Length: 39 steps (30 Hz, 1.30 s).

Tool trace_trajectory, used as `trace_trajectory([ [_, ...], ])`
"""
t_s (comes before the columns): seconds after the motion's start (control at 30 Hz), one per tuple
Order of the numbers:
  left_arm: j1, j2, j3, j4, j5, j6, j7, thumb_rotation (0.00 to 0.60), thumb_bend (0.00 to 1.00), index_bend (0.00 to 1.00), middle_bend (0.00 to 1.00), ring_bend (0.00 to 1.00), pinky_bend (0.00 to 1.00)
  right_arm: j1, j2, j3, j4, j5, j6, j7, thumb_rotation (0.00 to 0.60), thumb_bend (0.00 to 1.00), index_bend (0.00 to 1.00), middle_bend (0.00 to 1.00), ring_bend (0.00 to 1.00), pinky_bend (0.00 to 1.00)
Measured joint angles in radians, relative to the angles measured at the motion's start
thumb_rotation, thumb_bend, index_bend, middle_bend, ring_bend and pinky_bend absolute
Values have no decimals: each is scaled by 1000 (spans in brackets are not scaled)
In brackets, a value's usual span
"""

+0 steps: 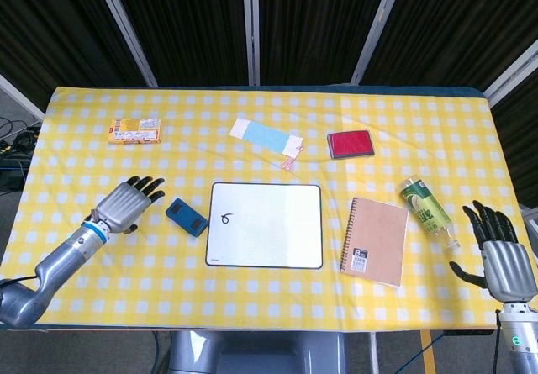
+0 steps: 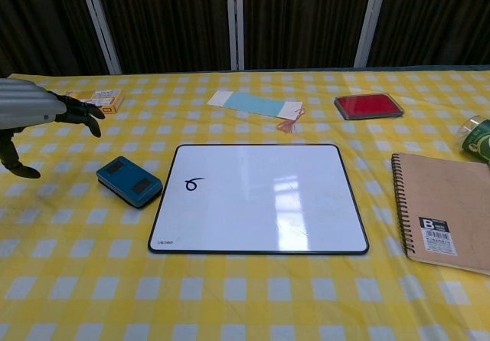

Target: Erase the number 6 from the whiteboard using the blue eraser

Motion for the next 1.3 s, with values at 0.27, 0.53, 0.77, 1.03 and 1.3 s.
trace_trajectory([
  [0.27, -48, -74, 2, 30, -66, -26, 65, 600, 232, 200, 28, 82, 172, 0, 7, 5, 4, 2, 1, 43, 600, 82, 36, 0, 0, 0],
  [0.53, -90, -124, 1, 47, -139, -47, 120, 600, 237, 199, 28, 82, 171, 1, 13, 4, 6, -1, -2, 78, 600, 82, 36, 0, 0, 0],
  [0.77, -116, -164, 13, 52, -172, -48, 146, 600, 237, 205, 32, 82, 172, 6, 11, 1, 6, -10, -6, 83, 600, 81, 36, 0, 0, 0],
  [1.03, -141, -206, 23, 79, -202, -48, 158, 600, 260, 230, 50, 82, 172, 5, 16, 3, 2, -9, -2, 96, 600, 82, 36, 0, 0, 0],
  [1.3, -167, -235, 34, 82, -228, -49, 174, 600, 325, 257, 73, 87, 175, 5, 23, 8, 5, -3, 0, 118, 600, 82, 36, 0, 0, 0],
])
